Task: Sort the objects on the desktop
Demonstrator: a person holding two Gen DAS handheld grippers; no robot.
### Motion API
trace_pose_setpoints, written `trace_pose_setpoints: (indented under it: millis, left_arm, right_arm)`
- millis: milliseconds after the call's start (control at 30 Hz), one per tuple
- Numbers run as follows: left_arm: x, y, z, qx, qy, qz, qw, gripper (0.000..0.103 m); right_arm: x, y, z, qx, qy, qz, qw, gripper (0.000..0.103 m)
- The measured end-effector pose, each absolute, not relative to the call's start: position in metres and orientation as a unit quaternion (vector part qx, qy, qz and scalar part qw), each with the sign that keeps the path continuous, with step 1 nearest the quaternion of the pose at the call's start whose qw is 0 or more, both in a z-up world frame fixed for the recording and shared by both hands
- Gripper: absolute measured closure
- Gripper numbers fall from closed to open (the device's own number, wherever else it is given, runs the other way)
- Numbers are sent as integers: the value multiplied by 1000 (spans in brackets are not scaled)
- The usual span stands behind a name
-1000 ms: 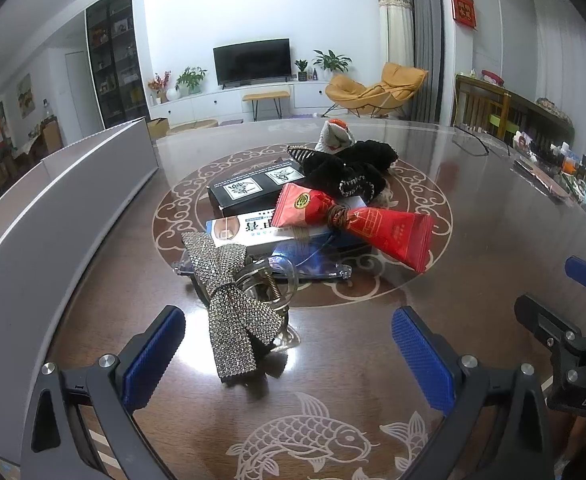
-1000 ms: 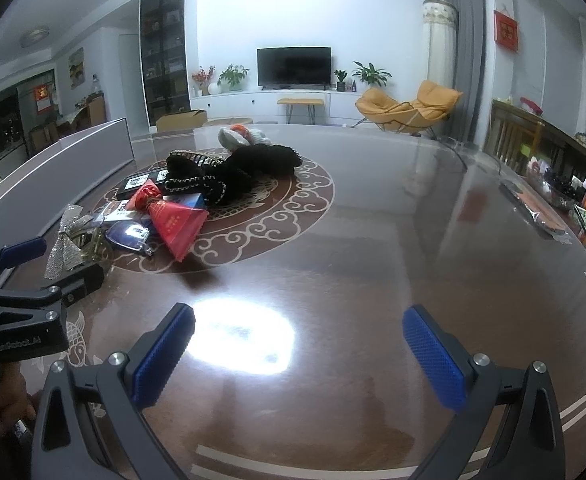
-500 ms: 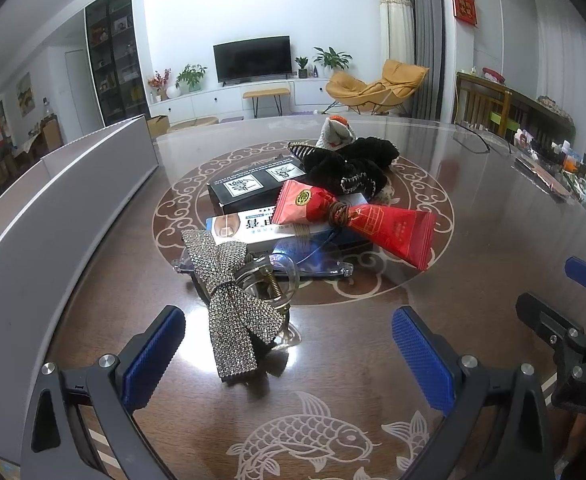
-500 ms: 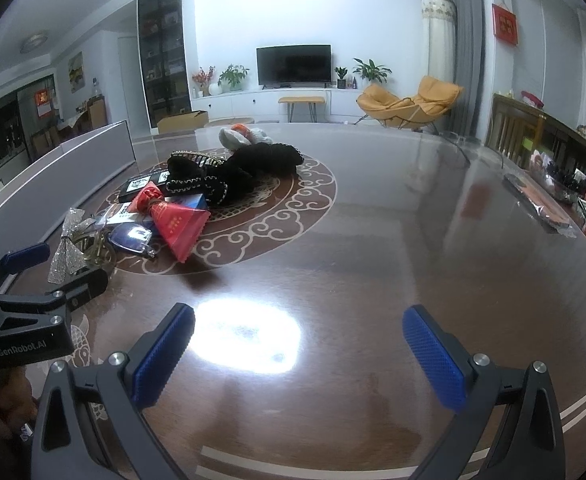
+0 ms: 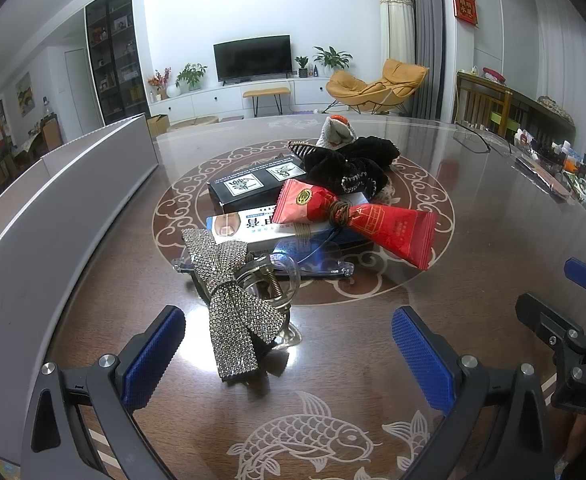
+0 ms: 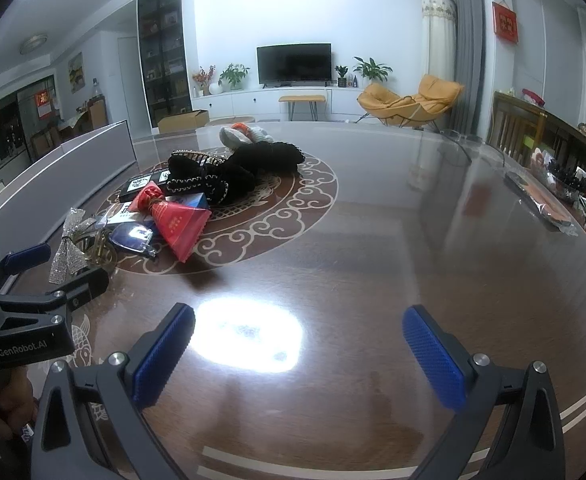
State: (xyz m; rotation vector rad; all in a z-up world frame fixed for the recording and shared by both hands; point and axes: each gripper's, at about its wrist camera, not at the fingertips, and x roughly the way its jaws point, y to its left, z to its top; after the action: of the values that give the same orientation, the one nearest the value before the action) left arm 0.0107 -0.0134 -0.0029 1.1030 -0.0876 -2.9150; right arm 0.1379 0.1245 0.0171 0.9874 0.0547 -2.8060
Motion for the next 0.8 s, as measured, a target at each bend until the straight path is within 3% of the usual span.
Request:
trace_pose_setpoints:
  millis: [800]
  left_arm:
    - [12, -13, -3, 355, -24, -934, 22, 0]
  right_arm:
    - [139, 122, 17, 330, 19, -940, 82, 0]
